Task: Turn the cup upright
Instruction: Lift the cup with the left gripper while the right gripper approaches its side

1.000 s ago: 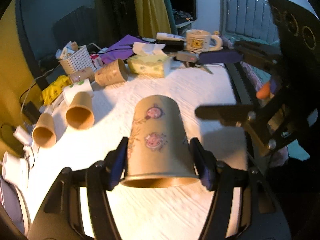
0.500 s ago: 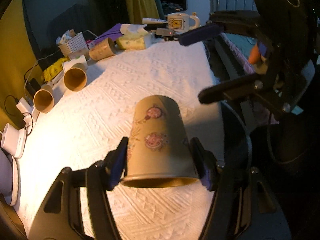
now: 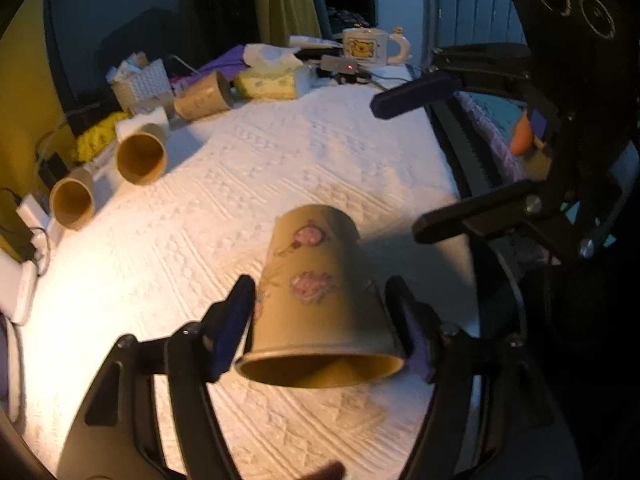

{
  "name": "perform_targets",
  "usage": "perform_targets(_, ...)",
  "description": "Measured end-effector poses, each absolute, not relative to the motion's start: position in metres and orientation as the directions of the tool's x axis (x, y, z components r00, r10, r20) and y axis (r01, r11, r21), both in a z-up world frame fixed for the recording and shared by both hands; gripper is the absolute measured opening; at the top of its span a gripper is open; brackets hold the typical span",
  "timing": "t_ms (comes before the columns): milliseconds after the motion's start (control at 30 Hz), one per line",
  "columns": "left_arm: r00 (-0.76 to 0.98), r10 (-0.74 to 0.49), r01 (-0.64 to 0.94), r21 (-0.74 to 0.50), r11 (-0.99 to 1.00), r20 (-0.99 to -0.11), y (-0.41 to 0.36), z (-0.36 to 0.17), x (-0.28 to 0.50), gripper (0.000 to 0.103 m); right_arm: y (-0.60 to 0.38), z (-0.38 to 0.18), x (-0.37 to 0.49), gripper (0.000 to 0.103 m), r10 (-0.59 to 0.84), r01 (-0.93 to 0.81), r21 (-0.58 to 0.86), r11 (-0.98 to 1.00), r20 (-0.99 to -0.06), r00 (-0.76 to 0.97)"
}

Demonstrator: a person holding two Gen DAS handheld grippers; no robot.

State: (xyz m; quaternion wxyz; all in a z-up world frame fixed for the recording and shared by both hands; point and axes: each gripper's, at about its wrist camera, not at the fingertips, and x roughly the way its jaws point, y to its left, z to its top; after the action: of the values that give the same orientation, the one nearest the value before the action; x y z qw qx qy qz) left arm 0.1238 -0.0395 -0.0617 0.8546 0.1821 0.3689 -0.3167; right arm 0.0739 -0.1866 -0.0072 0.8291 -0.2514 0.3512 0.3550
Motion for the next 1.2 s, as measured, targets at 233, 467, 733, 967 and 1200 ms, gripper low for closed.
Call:
perform_targets(233, 0.552, -0.444, 0.666, 0.052, 0.745, -0.706, -0.035, -0.048, 0.112, 0.094, -0.186, -0.007, 0.071, 0.083, 0.414, -0.784, -0.187, 0.592, -0.764, 0.494)
perform_targets(467, 0.611, -0.436, 0.566, -0.02, 0.824, -0.661, -0.008, -0.038, 0.078, 0.094, -0.167, -0.008, 0.073, 0.083, 0.43, -0.872, -0.206, 0.444, -0.805, 0.409)
perform_targets(733, 0.736, -0.411, 0.397, -0.149, 0.906, -0.538, 0.036, -0.029, 0.035, 0.094, -0.129, -0.022, 0.077, 0.083, 0.344, -0.939, -0.234, 0.25, -0.885, 0.313)
perform_targets(967, 0.796, -0.383, 0.312, -0.225, 0.923, -0.468, 0.061, -0.034, 0.02, 0.094, -0.111, -0.036, 0.068, 0.083, 0.21, -0.966, -0.248, 0.073, -0.943, 0.258)
perform_targets(1200, 0.825, -0.367, 0.286, -0.242, 0.927, -0.429, 0.075, -0.04, 0.006, 0.094, -0.09, -0.052, 0.063, 0.083, 0.085, -0.966, -0.246, -0.081, -0.967, 0.239)
